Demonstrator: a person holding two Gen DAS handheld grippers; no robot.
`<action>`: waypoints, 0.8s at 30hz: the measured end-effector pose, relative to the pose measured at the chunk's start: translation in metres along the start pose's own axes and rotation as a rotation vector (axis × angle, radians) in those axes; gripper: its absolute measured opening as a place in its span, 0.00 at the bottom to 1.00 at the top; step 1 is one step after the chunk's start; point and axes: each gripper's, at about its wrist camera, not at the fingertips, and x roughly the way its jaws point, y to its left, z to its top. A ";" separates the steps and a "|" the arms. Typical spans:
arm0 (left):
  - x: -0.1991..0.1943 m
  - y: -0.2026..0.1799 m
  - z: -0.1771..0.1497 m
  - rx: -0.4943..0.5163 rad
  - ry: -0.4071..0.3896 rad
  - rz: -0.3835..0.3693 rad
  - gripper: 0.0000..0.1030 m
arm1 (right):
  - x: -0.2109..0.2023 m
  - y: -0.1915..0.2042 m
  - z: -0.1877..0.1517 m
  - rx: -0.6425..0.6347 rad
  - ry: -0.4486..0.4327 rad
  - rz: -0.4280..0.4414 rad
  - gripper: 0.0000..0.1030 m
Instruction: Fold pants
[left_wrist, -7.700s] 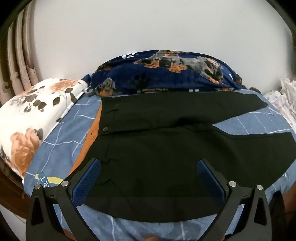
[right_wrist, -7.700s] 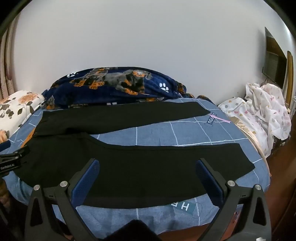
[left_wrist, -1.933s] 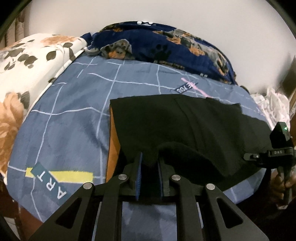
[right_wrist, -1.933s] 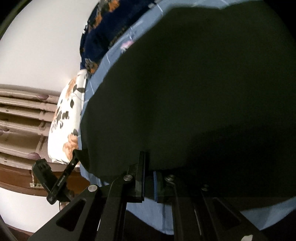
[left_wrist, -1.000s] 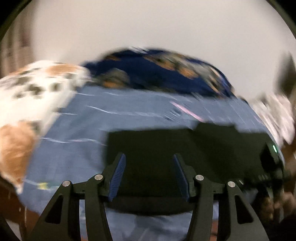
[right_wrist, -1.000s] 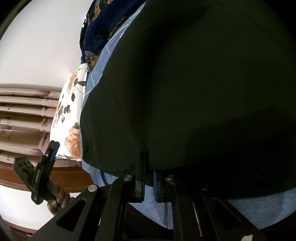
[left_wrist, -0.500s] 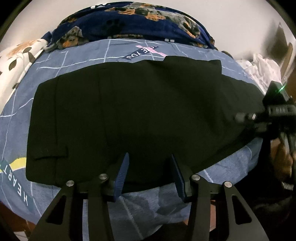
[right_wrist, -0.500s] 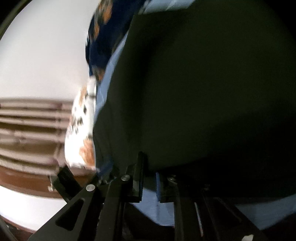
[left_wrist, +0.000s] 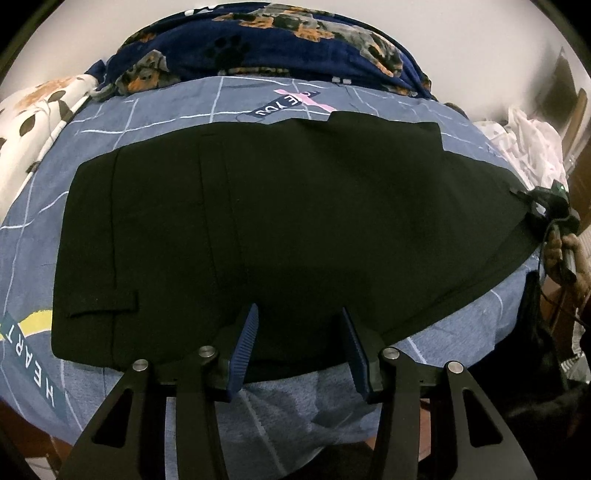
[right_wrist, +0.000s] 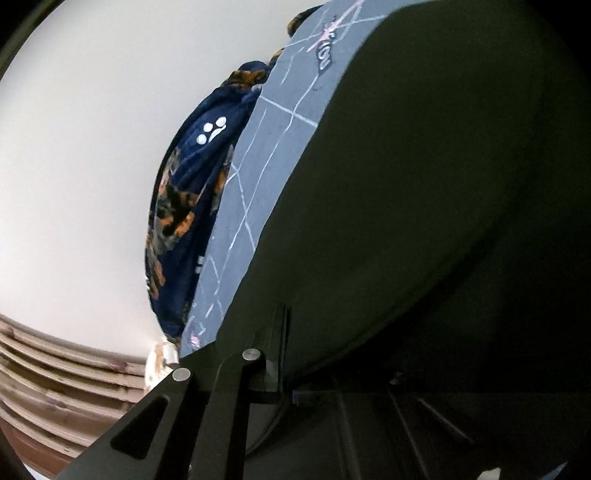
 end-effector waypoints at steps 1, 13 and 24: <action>0.000 0.000 0.000 0.003 -0.001 0.002 0.46 | 0.001 0.001 0.002 0.001 -0.003 0.008 0.03; 0.000 0.000 -0.001 -0.003 -0.004 -0.004 0.46 | -0.034 -0.027 0.022 0.101 -0.128 0.110 0.21; 0.000 0.002 0.000 -0.006 0.001 -0.024 0.46 | -0.056 -0.008 0.021 -0.007 -0.125 -0.064 0.05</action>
